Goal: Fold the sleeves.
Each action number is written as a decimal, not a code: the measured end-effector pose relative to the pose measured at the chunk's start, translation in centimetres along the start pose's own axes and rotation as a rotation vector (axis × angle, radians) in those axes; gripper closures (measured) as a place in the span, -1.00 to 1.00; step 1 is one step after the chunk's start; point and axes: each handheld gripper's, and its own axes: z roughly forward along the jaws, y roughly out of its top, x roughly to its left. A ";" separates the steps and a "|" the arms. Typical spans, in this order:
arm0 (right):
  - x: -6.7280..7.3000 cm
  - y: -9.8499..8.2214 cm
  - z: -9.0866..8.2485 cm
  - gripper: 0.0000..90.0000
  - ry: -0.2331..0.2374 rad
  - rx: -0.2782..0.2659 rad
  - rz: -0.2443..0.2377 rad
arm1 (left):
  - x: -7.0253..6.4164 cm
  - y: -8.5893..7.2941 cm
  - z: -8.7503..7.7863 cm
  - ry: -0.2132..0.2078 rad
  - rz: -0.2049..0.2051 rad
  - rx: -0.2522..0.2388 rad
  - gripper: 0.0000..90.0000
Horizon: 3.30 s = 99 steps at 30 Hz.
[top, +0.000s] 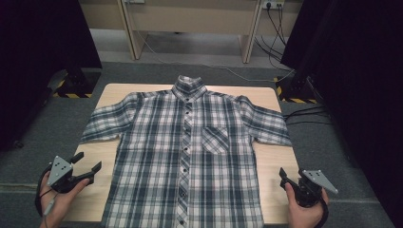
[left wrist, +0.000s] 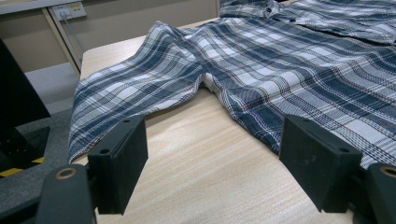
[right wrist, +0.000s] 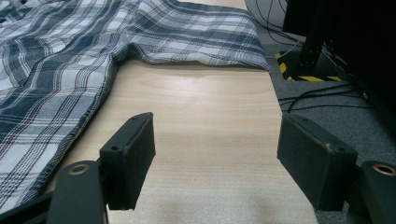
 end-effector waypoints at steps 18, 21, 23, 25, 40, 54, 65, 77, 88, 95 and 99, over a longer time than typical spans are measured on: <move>0.1 2.6 3.0 -0.26 -0.043 0.058 -0.022 | 0.0 0.0 0.0 -0.001 0.001 -0.001 -0.49; 0.1 3.4 3.9 -0.25 -0.046 0.066 -0.026 | 0.0 0.0 0.0 0.000 0.000 0.000 -0.49; 0.1 4.0 4.6 -0.25 -0.044 0.084 -0.021 | 0.0 0.0 0.0 0.000 0.000 0.000 -0.49; -0.1 4.7 5.5 -0.21 -0.050 0.101 -0.028 | 0.0 0.0 0.0 -0.001 0.000 0.000 -0.49; -2.1 8.4 12.8 -0.04 -0.096 0.287 -0.001 | 0.0 0.0 0.0 -0.003 0.002 0.002 -0.49; -2.3 8.1 14.0 0.67 -0.097 0.267 -0.008 | 0.0 0.0 0.0 -0.004 0.005 0.003 -0.49; -2.1 7.9 14.0 1.00 -0.070 0.257 0.014 | 0.0 0.0 0.0 -0.006 0.004 0.001 -0.49; -0.8 9.2 13.4 1.00 -0.065 0.202 0.019 | 0.0 0.0 0.0 -0.005 0.004 0.002 -0.50; 3.3 12.9 12.8 1.00 -0.005 0.085 -0.045 | 0.0 0.0 -0.1 -0.007 0.004 -0.006 -0.50; 5.8 14.1 13.1 1.00 0.029 0.060 -0.081 | 0.0 0.0 -0.1 -0.007 0.006 -0.010 -0.50; 6.8 14.3 13.3 1.00 0.035 0.055 -0.103 | 0.0 0.0 -0.1 -0.008 0.006 -0.010 -0.50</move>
